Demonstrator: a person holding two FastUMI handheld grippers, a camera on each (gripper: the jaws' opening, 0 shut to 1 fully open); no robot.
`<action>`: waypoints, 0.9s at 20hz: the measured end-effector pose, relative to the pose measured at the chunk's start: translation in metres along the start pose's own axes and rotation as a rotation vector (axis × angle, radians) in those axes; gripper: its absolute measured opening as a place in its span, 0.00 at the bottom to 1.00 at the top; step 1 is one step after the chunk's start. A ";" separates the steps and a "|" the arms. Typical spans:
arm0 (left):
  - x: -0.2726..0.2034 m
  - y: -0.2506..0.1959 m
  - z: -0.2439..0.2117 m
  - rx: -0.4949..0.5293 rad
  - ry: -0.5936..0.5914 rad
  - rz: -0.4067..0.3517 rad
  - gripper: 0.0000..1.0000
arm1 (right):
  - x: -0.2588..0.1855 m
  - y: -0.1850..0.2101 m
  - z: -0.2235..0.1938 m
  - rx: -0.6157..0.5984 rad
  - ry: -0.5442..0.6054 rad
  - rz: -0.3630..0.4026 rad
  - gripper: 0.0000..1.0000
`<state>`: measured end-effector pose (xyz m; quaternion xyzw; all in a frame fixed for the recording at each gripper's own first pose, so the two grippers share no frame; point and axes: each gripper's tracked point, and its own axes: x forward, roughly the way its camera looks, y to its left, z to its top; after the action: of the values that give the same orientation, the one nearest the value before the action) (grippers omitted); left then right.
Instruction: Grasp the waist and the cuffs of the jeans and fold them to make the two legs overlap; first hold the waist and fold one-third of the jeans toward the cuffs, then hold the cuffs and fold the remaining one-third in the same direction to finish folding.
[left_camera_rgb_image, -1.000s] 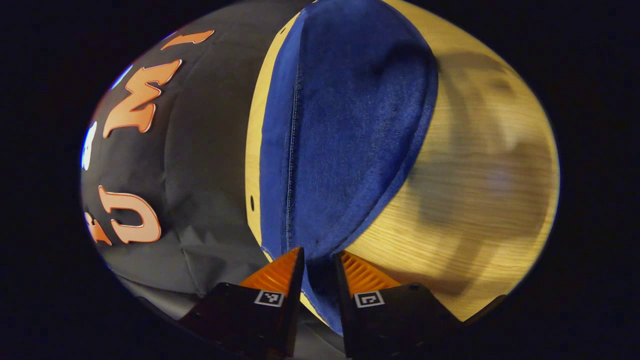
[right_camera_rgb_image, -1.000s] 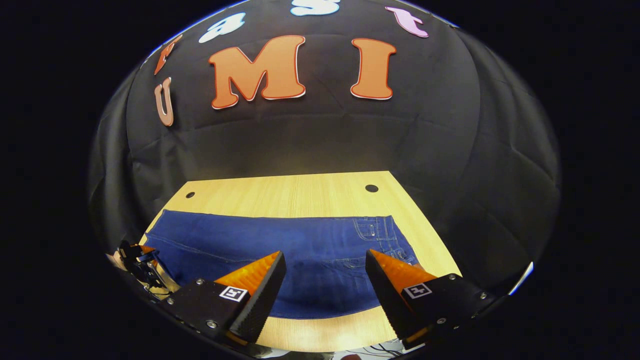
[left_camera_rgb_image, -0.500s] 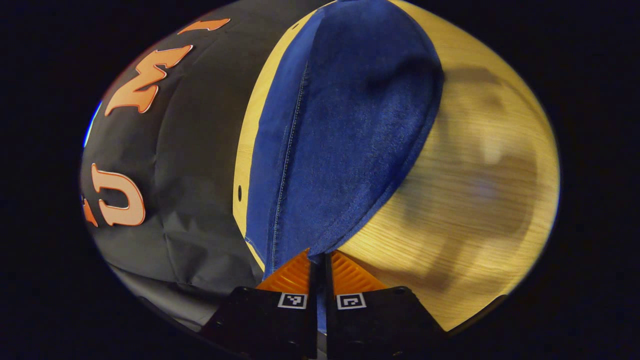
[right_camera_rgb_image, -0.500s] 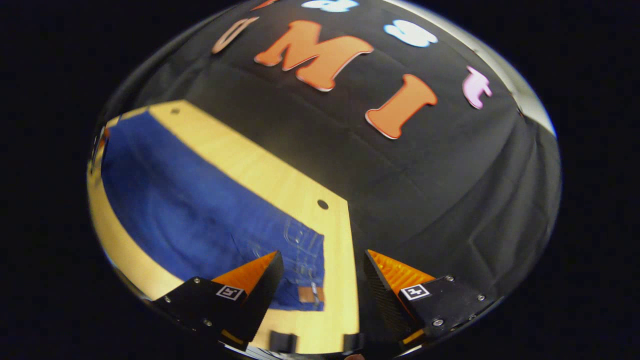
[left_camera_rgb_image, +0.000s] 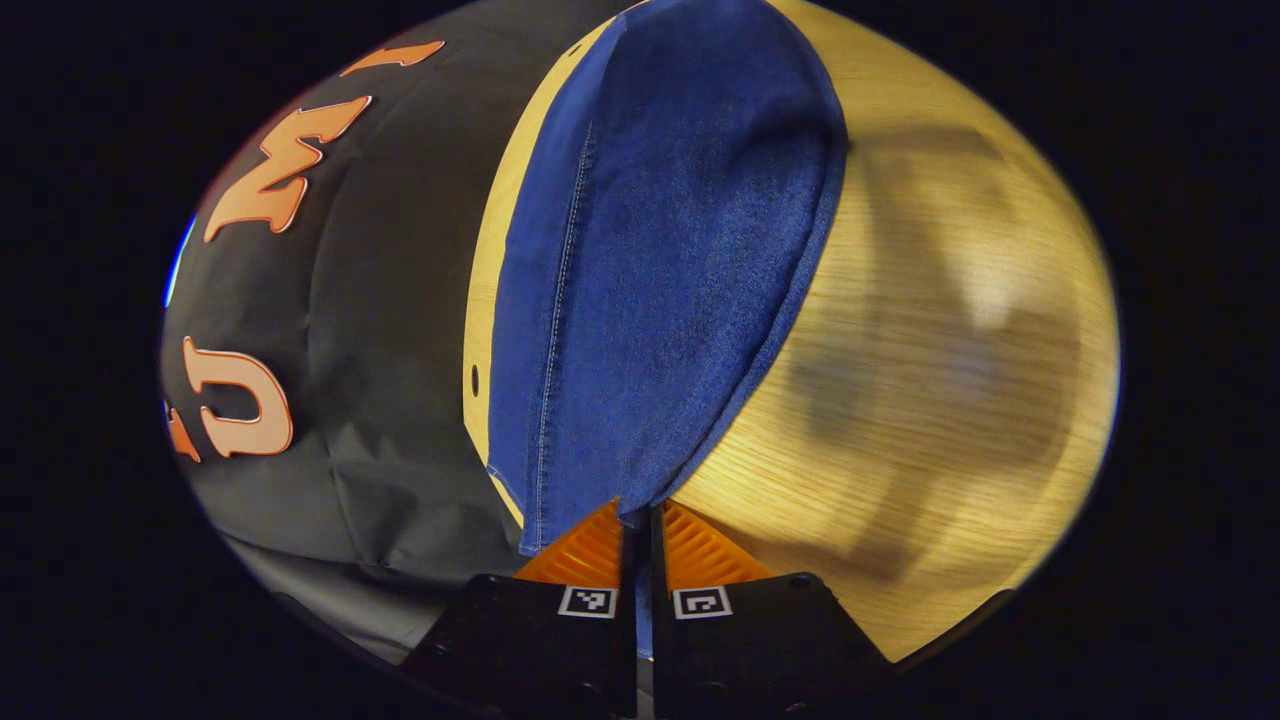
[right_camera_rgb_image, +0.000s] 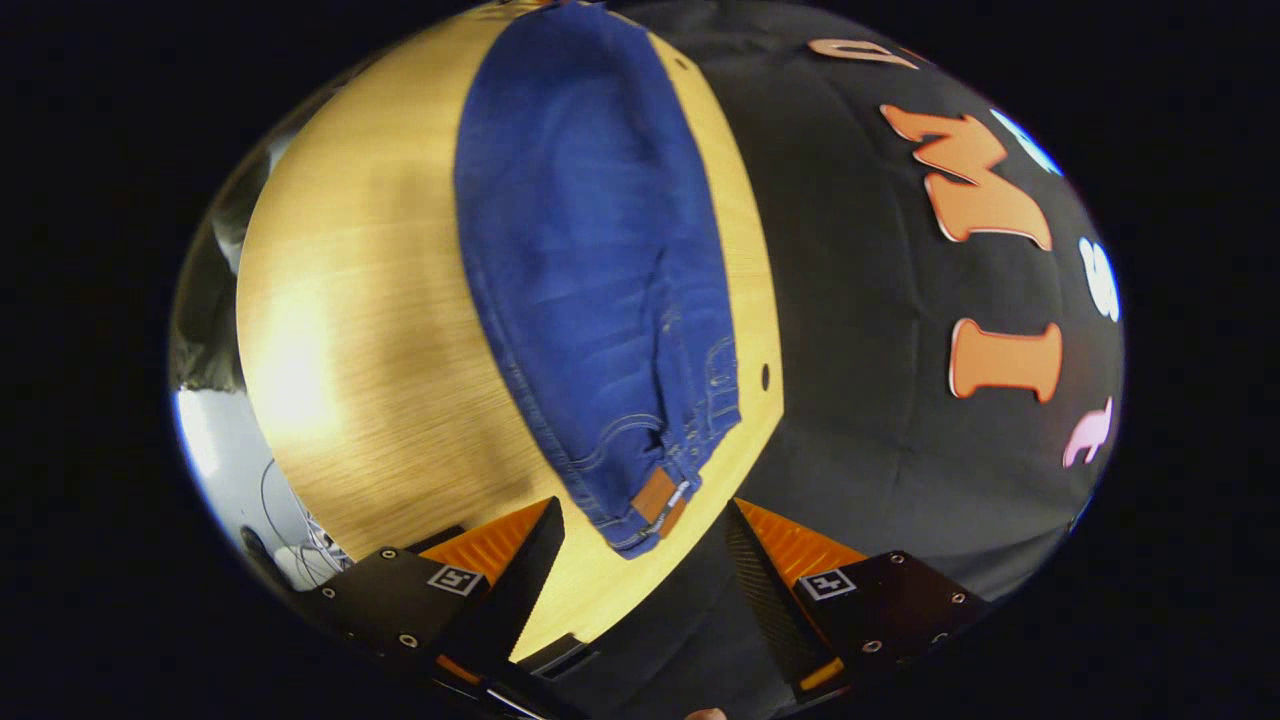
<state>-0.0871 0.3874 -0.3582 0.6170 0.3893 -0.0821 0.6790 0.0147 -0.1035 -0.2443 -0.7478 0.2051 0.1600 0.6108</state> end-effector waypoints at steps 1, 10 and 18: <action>0.000 0.001 -0.001 0.004 -0.001 -0.001 0.06 | 0.009 0.008 -0.004 -0.005 0.003 0.019 0.98; 0.000 0.001 -0.002 0.001 0.002 0.006 0.07 | 0.048 0.004 0.023 -0.116 -0.076 0.021 0.93; 0.001 0.001 -0.002 -0.016 0.000 0.015 0.07 | 0.068 0.022 0.028 -0.121 -0.056 0.133 0.46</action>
<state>-0.0872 0.3899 -0.3581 0.6143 0.3853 -0.0738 0.6846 0.0630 -0.0878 -0.3017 -0.7633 0.2272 0.2331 0.5580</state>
